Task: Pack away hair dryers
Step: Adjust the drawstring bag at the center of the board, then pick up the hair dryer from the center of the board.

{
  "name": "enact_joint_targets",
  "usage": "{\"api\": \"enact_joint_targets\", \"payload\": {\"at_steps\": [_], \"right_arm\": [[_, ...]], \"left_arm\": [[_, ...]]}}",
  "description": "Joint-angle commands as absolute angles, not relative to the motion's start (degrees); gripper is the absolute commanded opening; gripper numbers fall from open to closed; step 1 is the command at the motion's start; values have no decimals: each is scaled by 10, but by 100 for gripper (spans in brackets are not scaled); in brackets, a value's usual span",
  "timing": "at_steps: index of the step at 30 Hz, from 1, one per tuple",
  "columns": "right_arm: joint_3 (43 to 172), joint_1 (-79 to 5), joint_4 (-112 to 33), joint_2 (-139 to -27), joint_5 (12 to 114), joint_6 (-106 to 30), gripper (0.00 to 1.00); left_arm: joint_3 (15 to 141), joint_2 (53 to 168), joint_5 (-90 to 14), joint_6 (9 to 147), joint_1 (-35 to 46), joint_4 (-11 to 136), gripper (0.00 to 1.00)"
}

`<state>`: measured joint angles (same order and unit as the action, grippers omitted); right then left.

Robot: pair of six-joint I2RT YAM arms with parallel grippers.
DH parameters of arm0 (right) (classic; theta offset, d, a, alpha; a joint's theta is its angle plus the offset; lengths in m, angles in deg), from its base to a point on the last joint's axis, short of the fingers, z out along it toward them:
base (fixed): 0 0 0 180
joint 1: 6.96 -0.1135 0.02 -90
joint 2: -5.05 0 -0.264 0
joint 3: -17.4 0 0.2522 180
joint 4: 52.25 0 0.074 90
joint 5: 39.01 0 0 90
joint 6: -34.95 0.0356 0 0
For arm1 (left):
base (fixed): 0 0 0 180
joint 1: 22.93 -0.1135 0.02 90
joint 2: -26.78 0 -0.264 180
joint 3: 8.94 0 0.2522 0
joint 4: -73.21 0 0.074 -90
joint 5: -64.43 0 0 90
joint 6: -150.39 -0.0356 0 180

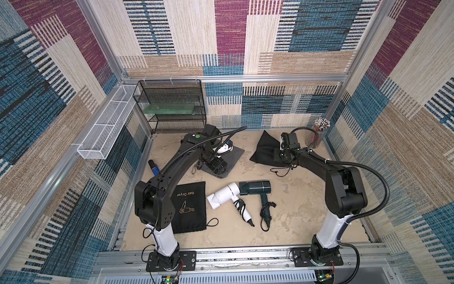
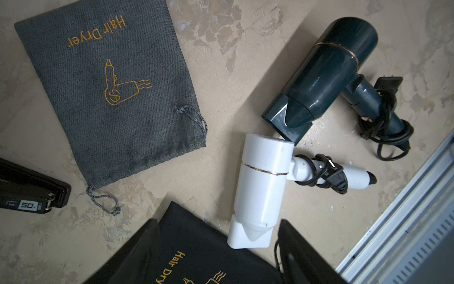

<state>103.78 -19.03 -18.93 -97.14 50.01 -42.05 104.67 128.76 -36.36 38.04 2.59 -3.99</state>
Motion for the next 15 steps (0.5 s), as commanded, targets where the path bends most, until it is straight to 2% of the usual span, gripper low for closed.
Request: {"api": "enact_joint_targets", "payload": {"at_steps": [1, 7, 11, 15], "right_arm": [[1023, -223, -192, -900, 511, -411, 54], [961, -335, -126, -759, 523, -288, 62], [870, -443, -110, -670, 497, -167, 73], [841, -545, -35, -617, 437, -50, 72]], "left_arm": [[1068, 1277, -364, 361, 21, -27, 82], [1148, 1284, -369, 395, 17, -28, 85], [1178, 1295, -403, 447, 17, -11, 91], [1193, 1306, -446, 453, 16, -9, 91]]}}
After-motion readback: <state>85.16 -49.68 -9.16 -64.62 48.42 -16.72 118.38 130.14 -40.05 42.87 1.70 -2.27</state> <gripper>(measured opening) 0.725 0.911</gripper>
